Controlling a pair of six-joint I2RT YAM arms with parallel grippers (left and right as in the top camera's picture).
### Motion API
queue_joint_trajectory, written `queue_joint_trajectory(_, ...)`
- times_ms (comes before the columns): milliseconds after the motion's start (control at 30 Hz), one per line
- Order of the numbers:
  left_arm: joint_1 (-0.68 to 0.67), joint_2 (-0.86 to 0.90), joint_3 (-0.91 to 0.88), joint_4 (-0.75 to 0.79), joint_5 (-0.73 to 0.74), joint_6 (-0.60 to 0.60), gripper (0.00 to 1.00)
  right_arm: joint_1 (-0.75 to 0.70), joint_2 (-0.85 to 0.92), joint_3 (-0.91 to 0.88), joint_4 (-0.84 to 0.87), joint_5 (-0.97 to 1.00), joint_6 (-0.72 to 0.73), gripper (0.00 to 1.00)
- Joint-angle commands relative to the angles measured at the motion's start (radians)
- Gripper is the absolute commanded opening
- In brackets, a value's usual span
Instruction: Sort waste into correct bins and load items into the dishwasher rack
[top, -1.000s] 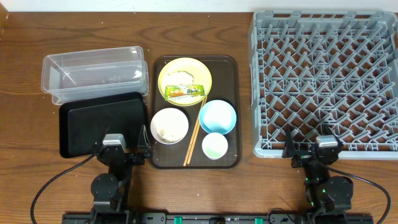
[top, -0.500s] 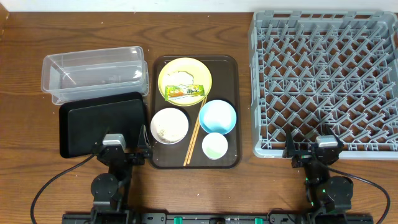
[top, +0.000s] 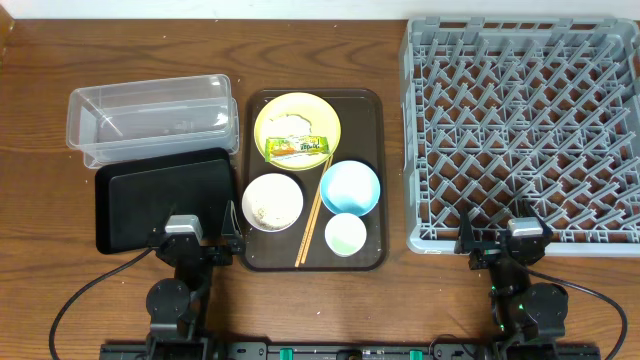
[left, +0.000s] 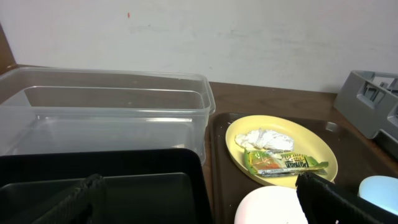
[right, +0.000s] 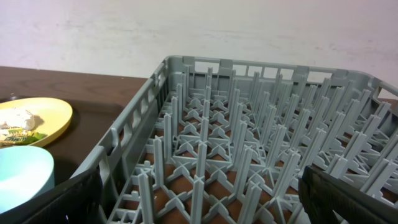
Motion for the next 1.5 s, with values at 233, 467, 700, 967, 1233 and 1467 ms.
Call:
queue_joint_trajectory(233, 0.006, -0.006, -0.014, -0.043, -0.016, 0.004, 0.99, 0.002, -0.003, -0.002, -0.003, 0.014, 0.040, 0.99)
queue_joint_trajectory(467, 0.006, -0.002, -0.005, -0.053, -0.016, -0.037, 0.99, 0.002, 0.011, 0.007, -0.007, 0.014, 0.057, 0.99)
queue_joint_trajectory(700, 0.006, 0.081, 0.049, -0.089, -0.016, -0.041, 0.99, 0.002, 0.092, 0.084, -0.040, 0.040, 0.060, 0.99)
queue_joint_trajectory(967, 0.006, 0.344, 0.237, -0.158, -0.014, -0.147, 0.99, 0.002, 0.377, 0.303, -0.157, 0.063, 0.060, 0.99)
queue_joint_trajectory(1233, 0.006, 0.716, 0.622, -0.465, 0.050, -0.146, 0.99, 0.002, 0.733, 0.605, -0.375, 0.065, 0.060, 0.99)
queue_joint_trajectory(1467, 0.006, 1.037, 0.975, -0.810, 0.149, -0.146, 0.99, 0.002, 0.968, 0.793, -0.574, 0.058, 0.060, 0.99)
